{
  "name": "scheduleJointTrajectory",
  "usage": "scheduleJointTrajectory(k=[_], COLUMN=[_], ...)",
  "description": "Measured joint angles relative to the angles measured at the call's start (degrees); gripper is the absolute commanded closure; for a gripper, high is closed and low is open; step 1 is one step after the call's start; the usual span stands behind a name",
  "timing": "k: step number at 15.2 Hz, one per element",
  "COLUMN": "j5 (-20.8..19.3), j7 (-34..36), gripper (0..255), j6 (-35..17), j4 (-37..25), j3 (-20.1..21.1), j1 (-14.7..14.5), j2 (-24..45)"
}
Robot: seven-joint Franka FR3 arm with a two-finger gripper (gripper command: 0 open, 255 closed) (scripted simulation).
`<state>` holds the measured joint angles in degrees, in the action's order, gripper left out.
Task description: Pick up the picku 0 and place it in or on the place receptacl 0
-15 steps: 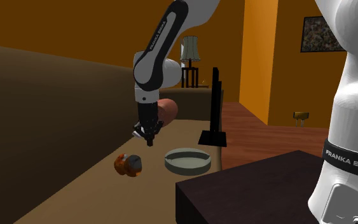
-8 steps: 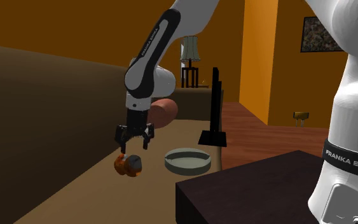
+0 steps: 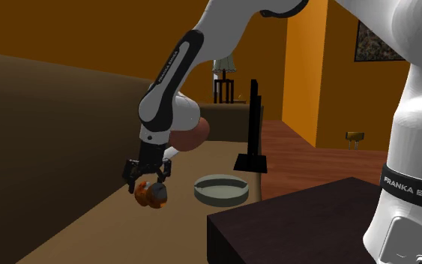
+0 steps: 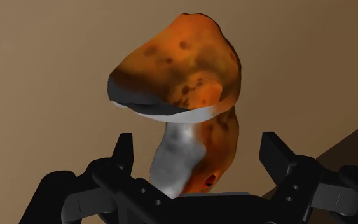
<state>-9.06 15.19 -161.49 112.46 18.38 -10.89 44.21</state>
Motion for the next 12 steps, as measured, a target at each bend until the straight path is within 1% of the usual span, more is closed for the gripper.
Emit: scheduleJointTrajectory(k=[3,9,10,12], j5=[-0.3,-0.3,-0.3,-0.3], j7=[0.1,0.1,0.1,0.1], gripper=[0,0,255,255], j6=[-0.8,-0.9,-0.9,-0.9], j4=[-0.9,-1.1,-1.1,-1.2], j3=[-0.5,-0.6,-0.6,-0.6], j1=[-0.6,-0.7,-0.7,-0.7], j2=[1.7,1.9,1.9,1.9])
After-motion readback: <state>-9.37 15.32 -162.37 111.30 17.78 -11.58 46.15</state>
